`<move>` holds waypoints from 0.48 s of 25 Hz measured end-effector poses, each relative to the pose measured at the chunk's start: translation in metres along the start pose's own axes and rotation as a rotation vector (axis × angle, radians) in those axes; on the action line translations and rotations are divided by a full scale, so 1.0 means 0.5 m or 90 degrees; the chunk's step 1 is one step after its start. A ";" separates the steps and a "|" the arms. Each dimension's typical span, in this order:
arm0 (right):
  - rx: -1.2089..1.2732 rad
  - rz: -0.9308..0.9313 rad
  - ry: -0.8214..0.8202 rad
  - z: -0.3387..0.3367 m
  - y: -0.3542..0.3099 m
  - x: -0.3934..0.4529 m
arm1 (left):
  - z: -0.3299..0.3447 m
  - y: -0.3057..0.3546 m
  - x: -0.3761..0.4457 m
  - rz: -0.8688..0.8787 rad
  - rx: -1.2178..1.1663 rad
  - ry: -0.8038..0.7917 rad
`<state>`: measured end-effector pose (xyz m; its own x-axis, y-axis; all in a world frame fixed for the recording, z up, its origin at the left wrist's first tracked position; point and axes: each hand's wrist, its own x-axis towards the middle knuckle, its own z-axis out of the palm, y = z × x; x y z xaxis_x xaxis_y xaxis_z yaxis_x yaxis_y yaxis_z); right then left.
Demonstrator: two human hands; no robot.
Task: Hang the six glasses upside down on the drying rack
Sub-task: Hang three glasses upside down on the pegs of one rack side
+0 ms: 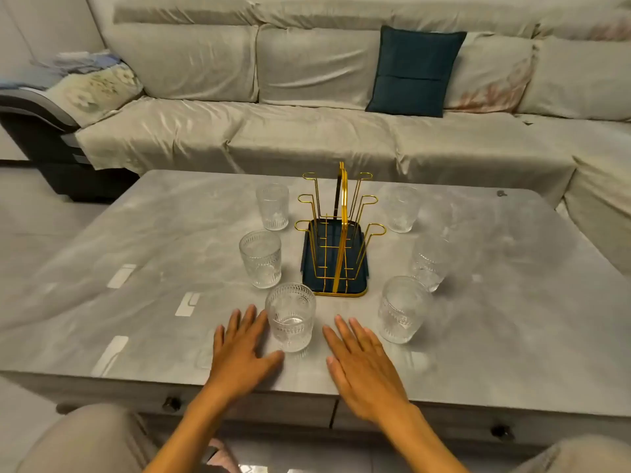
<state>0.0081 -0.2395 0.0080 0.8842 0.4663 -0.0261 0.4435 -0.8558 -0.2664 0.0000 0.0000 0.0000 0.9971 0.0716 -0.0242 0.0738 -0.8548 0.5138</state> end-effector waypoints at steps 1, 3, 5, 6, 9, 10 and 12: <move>-0.021 0.000 0.016 -0.001 -0.002 0.009 | -0.006 0.006 0.002 0.037 -0.052 -0.004; -0.039 0.007 0.029 0.003 0.001 0.021 | -0.012 0.022 0.013 0.064 -0.172 -0.019; -0.035 0.006 0.035 0.011 0.003 0.022 | -0.006 0.032 0.024 0.026 -0.300 -0.005; -0.038 0.001 0.038 0.013 0.004 0.020 | -0.006 0.036 0.031 0.008 -0.343 -0.003; -0.019 0.012 0.047 0.015 0.007 0.023 | -0.016 0.034 0.044 0.013 -0.371 -0.018; 0.000 0.027 0.054 0.013 0.005 0.028 | -0.017 0.033 0.044 0.020 -0.370 -0.020; 0.006 0.062 0.087 0.008 -0.006 0.046 | -0.014 0.035 0.044 0.032 -0.367 -0.016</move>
<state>0.0267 -0.2251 0.0043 0.9349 0.3461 0.0786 0.3539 -0.8929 -0.2783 0.0231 -0.0097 0.0143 0.9998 0.0197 -0.0047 0.0129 -0.4376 0.8991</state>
